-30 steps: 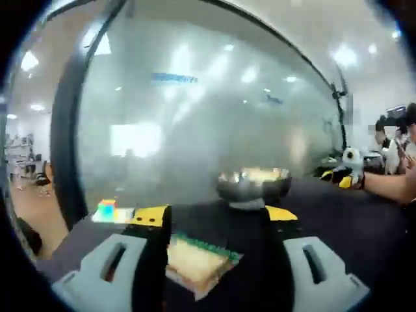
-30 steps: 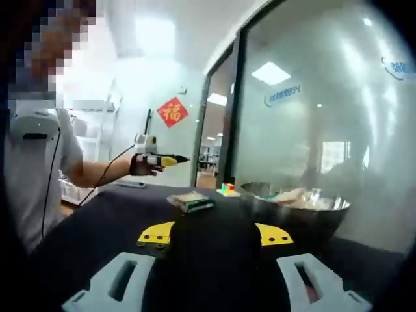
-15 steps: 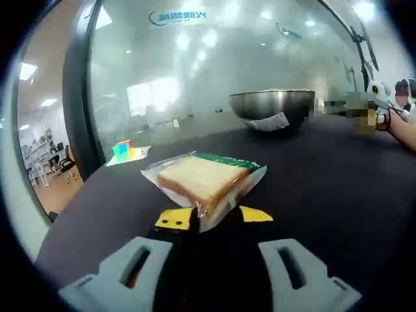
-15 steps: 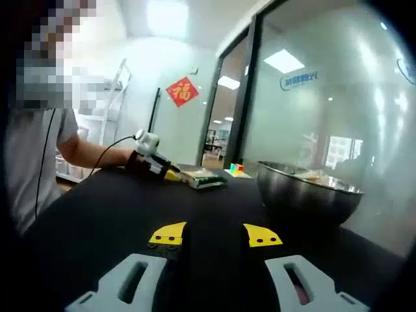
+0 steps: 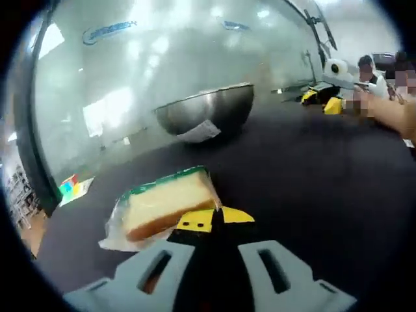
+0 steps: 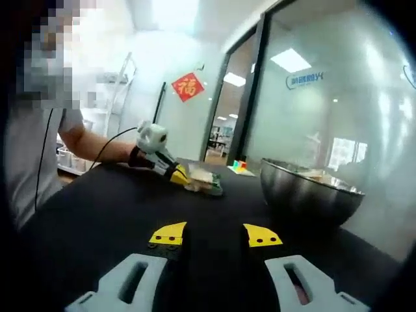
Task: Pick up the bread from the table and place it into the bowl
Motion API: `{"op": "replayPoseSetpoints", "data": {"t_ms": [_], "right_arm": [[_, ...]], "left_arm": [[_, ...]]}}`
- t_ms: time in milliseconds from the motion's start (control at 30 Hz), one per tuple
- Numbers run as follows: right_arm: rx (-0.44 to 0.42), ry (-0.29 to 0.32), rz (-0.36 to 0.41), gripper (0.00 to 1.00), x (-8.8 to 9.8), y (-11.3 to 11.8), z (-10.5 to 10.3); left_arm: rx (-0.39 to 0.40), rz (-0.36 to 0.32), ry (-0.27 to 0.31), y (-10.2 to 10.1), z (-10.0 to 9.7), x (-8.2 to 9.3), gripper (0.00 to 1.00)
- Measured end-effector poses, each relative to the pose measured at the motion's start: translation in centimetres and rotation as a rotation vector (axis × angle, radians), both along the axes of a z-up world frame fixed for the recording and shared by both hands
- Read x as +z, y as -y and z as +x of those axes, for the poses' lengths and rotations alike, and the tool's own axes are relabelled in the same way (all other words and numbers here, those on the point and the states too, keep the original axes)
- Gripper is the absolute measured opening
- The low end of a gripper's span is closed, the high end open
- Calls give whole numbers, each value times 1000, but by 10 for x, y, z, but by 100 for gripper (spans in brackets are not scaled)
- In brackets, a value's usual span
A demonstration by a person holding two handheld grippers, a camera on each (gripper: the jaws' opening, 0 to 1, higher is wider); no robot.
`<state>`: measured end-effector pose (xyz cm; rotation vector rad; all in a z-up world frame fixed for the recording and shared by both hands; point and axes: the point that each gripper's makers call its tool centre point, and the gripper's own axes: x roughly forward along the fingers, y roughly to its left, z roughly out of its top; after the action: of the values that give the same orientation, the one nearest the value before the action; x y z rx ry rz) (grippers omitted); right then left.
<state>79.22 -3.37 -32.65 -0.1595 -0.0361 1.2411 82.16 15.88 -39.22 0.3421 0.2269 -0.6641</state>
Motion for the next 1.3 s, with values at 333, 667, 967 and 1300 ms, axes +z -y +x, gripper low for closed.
{"op": "replayPoseSetpoints", "data": {"t_ms": [333,667,967,1300], "right_arm": [[71,-47,82,31,13,33,-5],[283,-126,-214,35,-52,1,-57],[301,-148,-302,24,-74,-12,-65],[284,-6,-382,0,-71,-4,-64]], "left_arm": [[-599,45,30,147,-149,2,0],[-472,-10,12,66,-124,1,0],[-465,-34,6,65,-120,-1,0],[-453,-43,14,65,-115,-1,0]]}}
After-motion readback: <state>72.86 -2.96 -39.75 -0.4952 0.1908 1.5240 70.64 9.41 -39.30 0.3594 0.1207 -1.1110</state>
